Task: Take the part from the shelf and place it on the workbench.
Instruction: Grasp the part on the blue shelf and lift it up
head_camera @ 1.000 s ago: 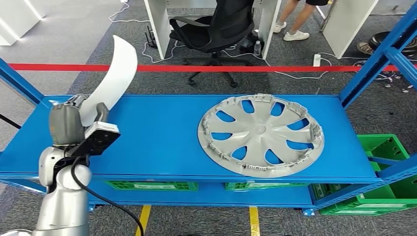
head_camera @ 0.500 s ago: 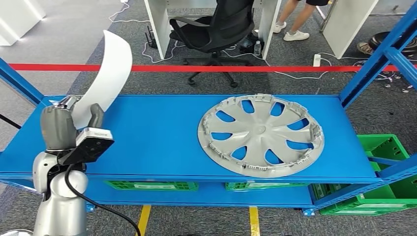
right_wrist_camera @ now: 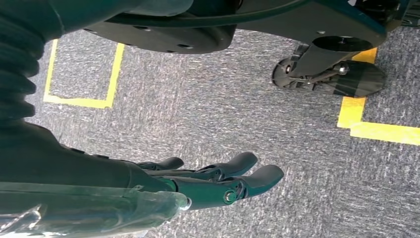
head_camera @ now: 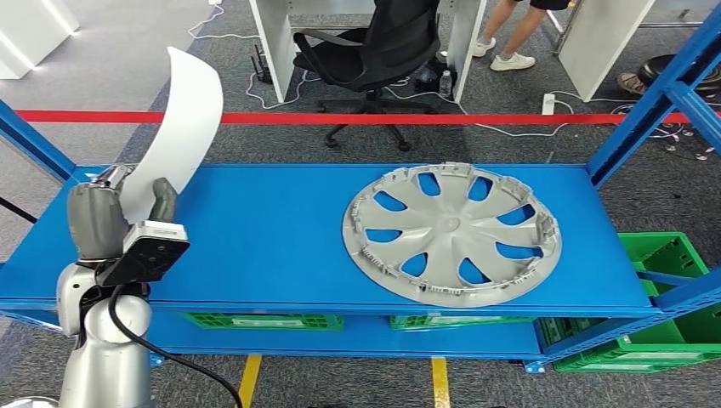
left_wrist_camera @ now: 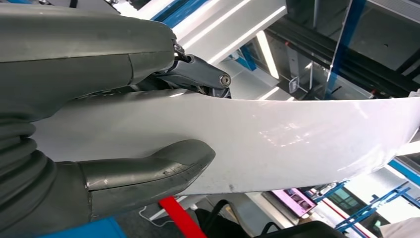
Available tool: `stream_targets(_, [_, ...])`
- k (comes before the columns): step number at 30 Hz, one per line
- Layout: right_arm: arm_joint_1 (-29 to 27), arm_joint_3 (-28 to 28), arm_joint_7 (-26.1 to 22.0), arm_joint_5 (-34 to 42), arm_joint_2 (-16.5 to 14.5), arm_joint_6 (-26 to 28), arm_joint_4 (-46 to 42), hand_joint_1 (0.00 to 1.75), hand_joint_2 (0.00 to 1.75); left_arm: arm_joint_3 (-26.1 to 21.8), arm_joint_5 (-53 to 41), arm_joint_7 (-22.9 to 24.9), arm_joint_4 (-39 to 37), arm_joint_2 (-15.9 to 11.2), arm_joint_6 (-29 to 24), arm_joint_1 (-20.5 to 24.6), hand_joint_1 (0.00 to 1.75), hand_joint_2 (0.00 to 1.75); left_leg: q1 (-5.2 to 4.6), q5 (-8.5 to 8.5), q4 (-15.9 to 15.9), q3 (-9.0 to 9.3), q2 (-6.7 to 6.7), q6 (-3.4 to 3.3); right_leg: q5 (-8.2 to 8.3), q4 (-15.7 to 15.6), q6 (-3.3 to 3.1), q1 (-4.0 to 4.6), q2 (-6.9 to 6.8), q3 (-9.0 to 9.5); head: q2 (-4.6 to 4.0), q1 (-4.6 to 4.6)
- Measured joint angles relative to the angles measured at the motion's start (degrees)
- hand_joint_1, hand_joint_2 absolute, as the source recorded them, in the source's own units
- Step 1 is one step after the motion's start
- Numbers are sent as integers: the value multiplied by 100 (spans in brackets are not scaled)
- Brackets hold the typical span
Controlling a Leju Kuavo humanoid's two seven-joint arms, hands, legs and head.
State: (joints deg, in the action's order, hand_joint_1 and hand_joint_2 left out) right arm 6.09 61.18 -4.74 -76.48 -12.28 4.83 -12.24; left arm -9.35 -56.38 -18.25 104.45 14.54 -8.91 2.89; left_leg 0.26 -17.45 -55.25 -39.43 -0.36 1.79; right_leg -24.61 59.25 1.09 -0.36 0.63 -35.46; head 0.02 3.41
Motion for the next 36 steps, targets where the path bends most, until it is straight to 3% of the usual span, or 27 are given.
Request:
stream_targets(5, [0,3,-7,-3,0,0,0,0,175,14,-19,1,0,4,11,3,175,175,-26,-41,-35,0,0,-55,-22,0,43,-25,0,22,0,0])
stream_targets(11, [-4,7,2,-10,0,0,-1,0,175,29,-32,5,10,10,10,5,175,175,-39,-49,-60,24,6,-150,-52,-13,151,-54,-1,74,0,2])
stream_targets(13, [-8,11,8,-13,0,0,-2,0,175,40,-42,8,25,20,10,8,175,175,0,-1,0,42,19,-182,-290,194,194,-44,-8,13,0,-4])
stream_targets(16, [3,21,8,-13,0,0,-2,0,175,50,-52,9,31,23,10,9,175,175,22,42,16,0,33,-198,-1000,1210,246,-49,-18,-283,0,-9])
stream_targets(17, [10,22,9,-13,0,0,-2,0,175,50,-55,9,31,23,11,9,175,175,26,68,15,-28,34,-190,-1126,1455,262,-51,-18,-316,0,-9])
stream_targets(18, [14,24,13,-15,0,0,-3,0,175,50,-56,10,31,23,11,9,175,175,35,101,14,-62,32,-174,-1137,1482,274,-55,-19,-239,0,-8])
stream_targets(19, [15,24,18,-17,0,0,-4,0,175,50,-56,10,31,23,12,9,175,175,51,139,12,-102,29,-149,-1043,1265,286,-62,-19,-41,0,-8])
stream_targets(21, [23,24,26,-21,-7,-1,-7,0,175,50,-56,13,37,23,13,6,175,175,84,227,-2,-182,18,-70,-804,484,315,-77,-11,506,1,-9])
stream_targets(23, [31,25,24,-21,-20,-1,-10,0,175,57,-56,16,50,23,13,9,175,175,93,317,-10,-206,13,20,-665,45,262,-72,26,754,2,15])
stream_targets(26, [30,26,21,-21,-24,1,-13,0,175,70,-56,17,58,20,13,14,175,175,116,480,79,-185,12,127,-560,47,82,-39,41,625,1,51])
stream_targets(27, [26,26,22,-21,-24,1,-13,0,175,67,-56,17,59,17,13,12,175,175,125,414,65,-210,13,153,-498,48,25,-36,29,576,0,56])
stream_targets(28, [21,26,22,-21,-24,2,-13,0,175,65,-56,17,59,15,13,10,175,175,129,205,-81,-272,14,175,-418,40,-27,-39,16,510,0,65])
stream_targets(29, [18,26,22,-21,-24,2,-14,0,175,63,-56,18,59,14,11,9,175,175,128,-116,-370,-364,15,185,-331,31,-65,-42,4,431,0,72])
stream_targets(31, [10,27,20,-21,-24,2,-15,0,175,63,-56,17,59,13,10,8,175,175,118,-831,-1222,-547,16,191,-173,26,-97,-31,-1,250,0,90])
stream_targets(32, [4,27,19,-21,-24,3,-15,0,175,63,-57,17,59,13,10,8,175,175,117,-1019,-1581,-576,17,186,-105,28,-98,-25,-4,157,0,88])
stream_targets(33, [-1,28,16,-20,-24,3,-15,0,175,63,-58,17,59,13,10,8,175,175,115,-1081,-1778,-522,17,176,-43,30,-92,-20,-7,69,0,89])
stream_targets(34, [-3,30,13,-20,-24,4,-15,0,175,64,-60,17,59,13,10,8,175,175,111,-1039,-1770,-364,17,160,15,32,-81,-16,-9,-12,0,89])
stream_targets(36, [6,31,5,-20,-24,4,-15,0,175,70,-63,17,60,13,10,10,175,175,94,-902,-1196,239,16,108,116,34,-44,-17,-6,-124,0,90])
